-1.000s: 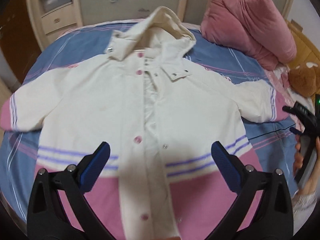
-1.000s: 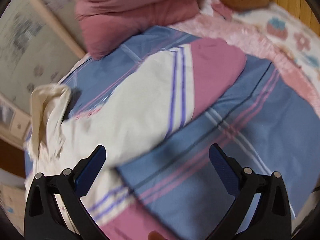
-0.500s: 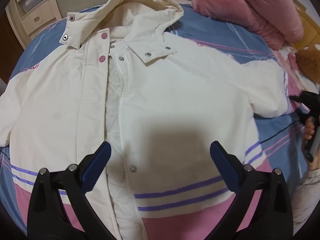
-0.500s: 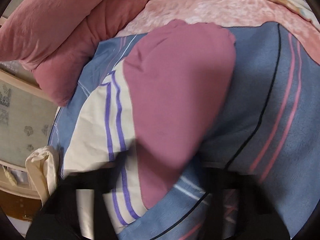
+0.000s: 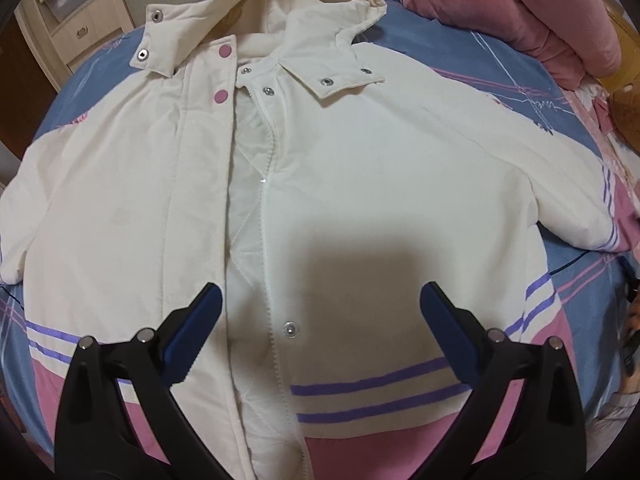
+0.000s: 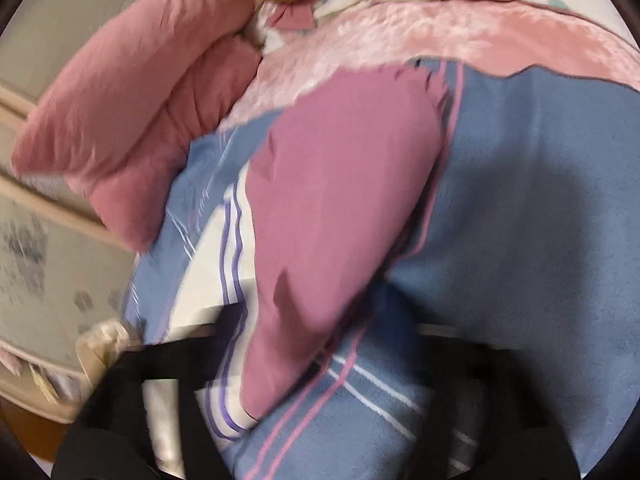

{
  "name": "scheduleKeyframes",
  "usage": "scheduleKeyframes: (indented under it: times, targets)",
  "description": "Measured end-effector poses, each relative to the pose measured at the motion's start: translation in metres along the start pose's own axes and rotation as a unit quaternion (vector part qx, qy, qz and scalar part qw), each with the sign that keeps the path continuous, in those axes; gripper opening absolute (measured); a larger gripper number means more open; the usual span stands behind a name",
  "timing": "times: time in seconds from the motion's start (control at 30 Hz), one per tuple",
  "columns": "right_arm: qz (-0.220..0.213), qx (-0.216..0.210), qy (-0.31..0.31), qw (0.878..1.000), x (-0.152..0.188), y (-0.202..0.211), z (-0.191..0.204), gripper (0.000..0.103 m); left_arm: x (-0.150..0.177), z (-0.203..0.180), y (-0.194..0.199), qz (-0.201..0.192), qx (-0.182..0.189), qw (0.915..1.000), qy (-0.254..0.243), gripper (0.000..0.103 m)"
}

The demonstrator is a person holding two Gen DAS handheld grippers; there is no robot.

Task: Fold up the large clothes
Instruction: 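Grasp the pink sleeve cuff with the right gripper and lift it, then fold the sleeve across the jacket with the right gripper while the left grasps the other cuff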

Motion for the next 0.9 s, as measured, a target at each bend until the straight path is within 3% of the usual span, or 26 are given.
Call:
scheduleKeyframes:
  times: [0.03,0.1,0.17,0.2,0.23,0.33,0.47,0.6,0.7,0.83,0.9]
  targets:
    - [-0.004,0.002,0.018,1.0,-0.003,0.0,0.006,0.095,0.001,-0.001,-0.001,0.001,-0.001,1.0,-0.002,0.1]
    - [0.009,0.021,0.04,0.999,-0.006,-0.007,0.013,0.076,0.002,-0.006,-0.007,0.007,0.001,0.9999,-0.007,0.1]
    - [0.054,0.027,0.019,0.998,-0.006,-0.02,0.009,0.032,0.004,-0.012,-0.014,0.014,-0.003,0.9998,-0.016,0.1]
    - [0.06,0.01,-0.003,0.998,-0.007,-0.021,0.008,0.016,0.006,-0.015,-0.02,0.02,-0.005,0.9996,-0.021,0.1]
    - [0.051,-0.008,-0.01,0.999,-0.008,-0.015,0.011,0.008,0.007,-0.016,-0.025,0.024,-0.008,0.9994,-0.025,0.1]
    - [-0.007,-0.086,0.036,0.996,-0.007,0.034,0.061,0.006,0.012,-0.01,-0.029,0.039,-0.007,0.9991,-0.017,0.1]
    - [0.009,-0.197,0.105,0.975,0.026,0.097,0.151,0.006,0.012,0.023,0.008,-0.006,0.013,0.9997,0.02,0.1]
    - [0.059,-0.287,0.228,0.929,0.103,0.144,0.259,0.006,0.015,0.085,0.047,-0.041,0.007,0.9955,0.085,0.1]
    - [0.119,-0.324,0.311,0.886,0.187,0.153,0.323,0.006,0.024,0.138,0.066,-0.051,-0.013,0.99,0.131,0.1]
    - [0.178,-0.304,0.426,0.833,0.3,0.138,0.366,0.013,0.04,0.2,0.086,-0.056,-0.033,0.9789,0.193,0.1]
    - [0.235,-0.278,0.467,0.806,0.352,0.121,0.367,0.028,0.052,0.225,0.09,-0.054,-0.037,0.9735,0.219,0.1]
Point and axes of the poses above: each gripper's, at about its wrist camera, not at the fingertips, and y roughly against the way its jaws point, z to its left, x to its underside, the point moved 4 cm from there along -y, roughly the way its jaws point
